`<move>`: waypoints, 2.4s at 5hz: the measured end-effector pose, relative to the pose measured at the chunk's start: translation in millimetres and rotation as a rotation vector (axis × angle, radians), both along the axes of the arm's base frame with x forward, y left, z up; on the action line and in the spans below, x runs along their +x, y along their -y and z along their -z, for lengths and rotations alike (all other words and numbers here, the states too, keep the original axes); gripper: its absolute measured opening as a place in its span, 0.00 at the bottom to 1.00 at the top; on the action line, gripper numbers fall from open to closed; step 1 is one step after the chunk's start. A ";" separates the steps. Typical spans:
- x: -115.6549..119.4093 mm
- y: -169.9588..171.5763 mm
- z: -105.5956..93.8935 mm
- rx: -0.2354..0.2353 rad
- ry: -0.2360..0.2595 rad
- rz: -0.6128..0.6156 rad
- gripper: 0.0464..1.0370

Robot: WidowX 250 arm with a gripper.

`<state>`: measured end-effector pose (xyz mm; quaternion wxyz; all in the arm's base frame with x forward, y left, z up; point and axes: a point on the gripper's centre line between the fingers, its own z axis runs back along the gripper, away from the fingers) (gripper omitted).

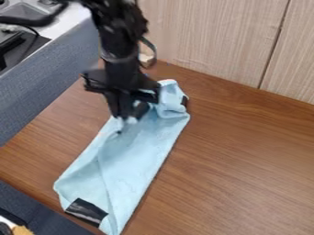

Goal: Unfold the cloth from the bottom right to the top left

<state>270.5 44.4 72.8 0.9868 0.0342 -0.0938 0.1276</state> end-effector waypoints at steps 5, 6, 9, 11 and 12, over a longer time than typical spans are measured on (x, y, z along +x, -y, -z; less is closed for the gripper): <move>-14.8 -127.2 20.8 0.019 -0.180 -0.323 0.03; -15.7 -129.0 18.9 0.023 -0.196 -0.363 0.17; -22.1 -135.7 21.2 0.026 -0.216 -0.394 0.96; -19.2 -124.5 0.4 -0.006 -0.131 -0.304 0.96; -15.7 -110.0 -14.1 -0.044 -0.088 -0.237 0.96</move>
